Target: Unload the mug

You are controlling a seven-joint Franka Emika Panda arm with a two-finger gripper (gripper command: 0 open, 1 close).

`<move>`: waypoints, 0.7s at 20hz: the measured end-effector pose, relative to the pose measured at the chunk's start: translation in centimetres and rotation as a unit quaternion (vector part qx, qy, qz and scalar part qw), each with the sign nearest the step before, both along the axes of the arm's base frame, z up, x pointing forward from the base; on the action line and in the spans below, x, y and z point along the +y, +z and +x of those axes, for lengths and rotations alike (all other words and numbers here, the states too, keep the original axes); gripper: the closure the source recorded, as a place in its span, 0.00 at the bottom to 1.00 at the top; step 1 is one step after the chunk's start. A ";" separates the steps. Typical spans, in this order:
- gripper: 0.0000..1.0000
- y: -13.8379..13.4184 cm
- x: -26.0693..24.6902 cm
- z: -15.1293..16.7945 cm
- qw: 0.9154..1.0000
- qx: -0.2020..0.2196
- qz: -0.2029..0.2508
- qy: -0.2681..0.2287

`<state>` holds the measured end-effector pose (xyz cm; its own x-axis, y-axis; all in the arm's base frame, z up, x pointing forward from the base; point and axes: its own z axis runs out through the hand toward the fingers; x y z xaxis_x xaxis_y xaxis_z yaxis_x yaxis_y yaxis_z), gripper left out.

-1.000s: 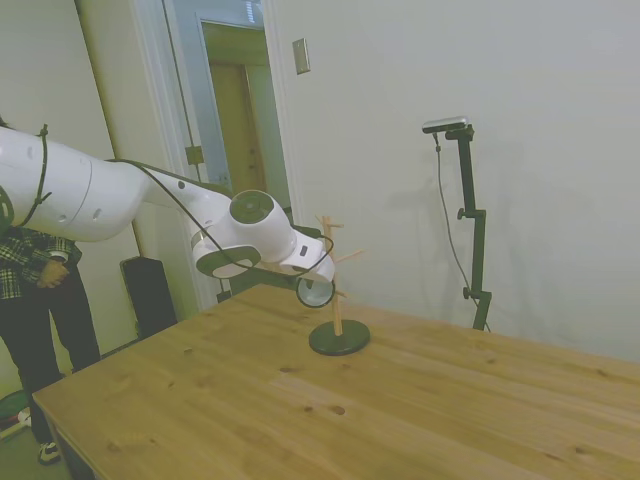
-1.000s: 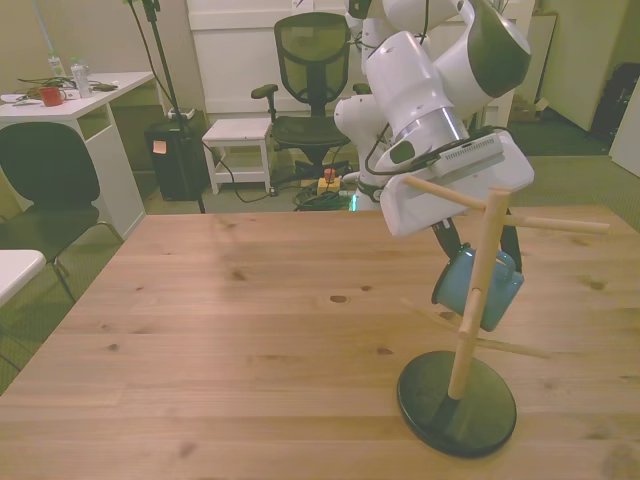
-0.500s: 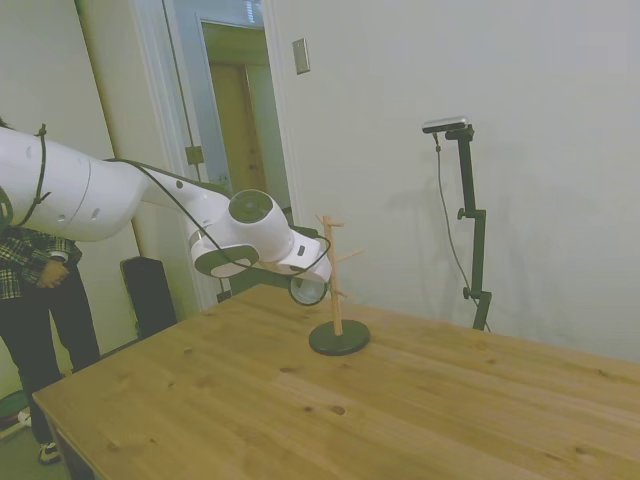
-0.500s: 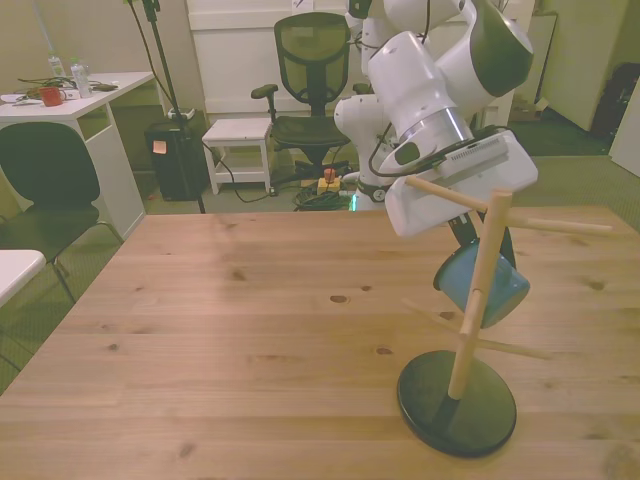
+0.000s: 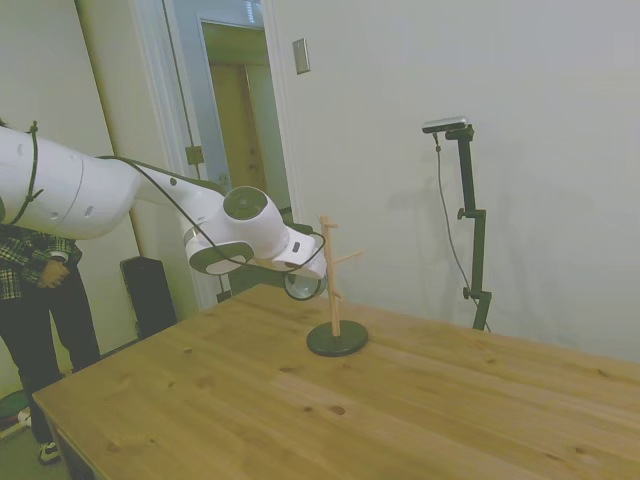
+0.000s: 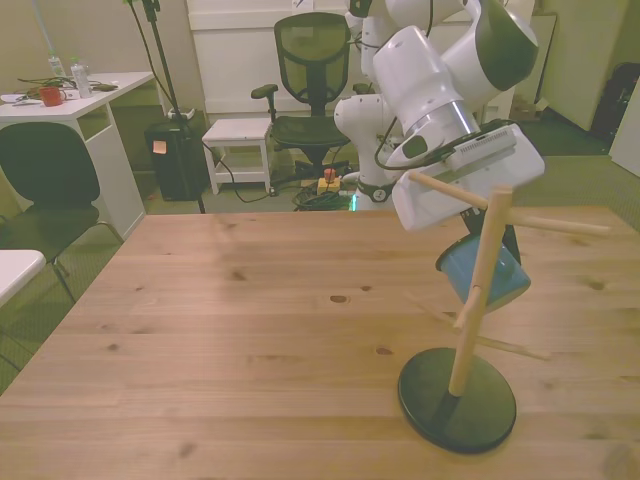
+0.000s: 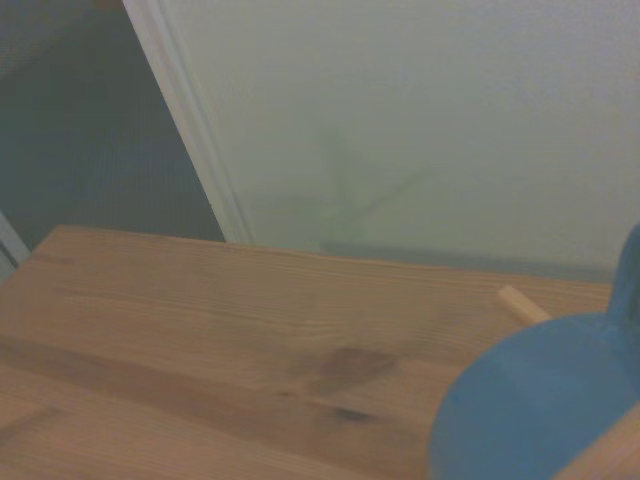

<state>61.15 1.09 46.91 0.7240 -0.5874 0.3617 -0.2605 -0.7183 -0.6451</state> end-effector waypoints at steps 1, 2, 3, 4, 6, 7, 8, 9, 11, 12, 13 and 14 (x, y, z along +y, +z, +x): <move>1.00 0.1 0.1 -0.2 1.000 0.000 0.000 0.001; 1.00 0.2 0.2 -0.4 1.000 0.000 0.000 0.002; 1.00 0.2 0.3 -0.6 1.000 0.000 0.000 0.003; 1.00 0.3 0.3 -0.8 1.000 0.000 -0.001 0.003; 1.00 0.4 0.5 -1.1 1.000 -0.001 -0.001 0.005; 1.00 0.6 0.7 -1.1 1.000 -0.002 -0.001 0.006; 1.00 0.7 0.9 -1.2 1.000 -0.003 -0.001 0.008; 1.00 0.9 1.1 -1.2 1.000 -0.004 -0.001 0.010; 1.00 1.1 1.6 -1.6 1.000 -0.006 -0.001 0.015; 1.00 1.2 1.9 -1.8 1.000 -0.006 -0.001 0.016; 1.00 1.4 2.1 -2.0 1.000 -0.007 0.000 0.018; 1.00 1.5 2.3 -2.2 1.000 -0.008 0.000 0.020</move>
